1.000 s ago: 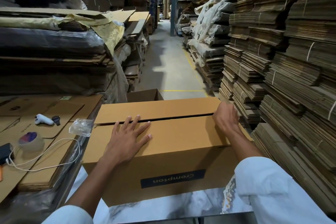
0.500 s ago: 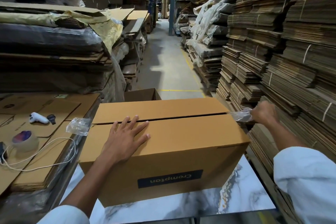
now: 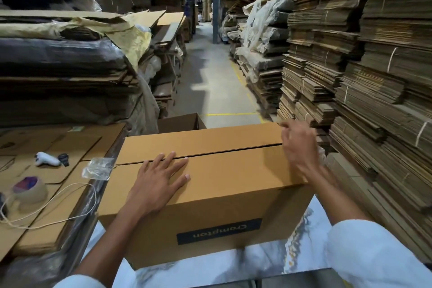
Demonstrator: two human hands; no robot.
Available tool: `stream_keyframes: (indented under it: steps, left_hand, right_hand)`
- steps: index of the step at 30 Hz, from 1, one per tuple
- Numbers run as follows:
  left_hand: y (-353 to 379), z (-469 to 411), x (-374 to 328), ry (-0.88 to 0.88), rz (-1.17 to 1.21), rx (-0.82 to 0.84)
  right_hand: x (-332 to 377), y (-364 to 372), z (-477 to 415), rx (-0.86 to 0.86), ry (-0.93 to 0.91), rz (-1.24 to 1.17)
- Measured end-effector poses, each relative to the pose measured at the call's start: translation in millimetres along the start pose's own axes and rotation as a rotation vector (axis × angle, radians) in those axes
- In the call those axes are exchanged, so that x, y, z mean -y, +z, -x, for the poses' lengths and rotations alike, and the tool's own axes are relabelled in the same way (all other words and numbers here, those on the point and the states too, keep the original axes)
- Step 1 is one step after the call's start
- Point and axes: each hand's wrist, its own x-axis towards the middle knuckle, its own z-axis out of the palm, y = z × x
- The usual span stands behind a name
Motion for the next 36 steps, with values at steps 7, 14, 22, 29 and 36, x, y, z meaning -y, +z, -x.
stream_keyframes:
  steps: [7, 14, 22, 29, 36]
  left_hand:
    - [-6, 10, -3, -0.010, 0.017, 0.016]
    - [-34, -26, 47, -0.146, 0.048, 0.025]
    - [-68, -70, 101, -0.363, -0.008, 0.254]
    - [-46, -66, 115, -0.386, -0.097, 0.262]
    - [-44, 23, -7, -0.229, -0.050, 0.182]
  right_hand:
    - [120, 60, 66, 0.652, -0.245, 0.037]
    - [120, 55, 77, 0.701, -0.280, 0.107]
    - [100, 35, 83, 0.888, -0.590, 0.093]
    - [65, 38, 59, 0.746, -0.563, 0.083]
    - [38, 50, 26, 0.545, -0.041, -0.111]
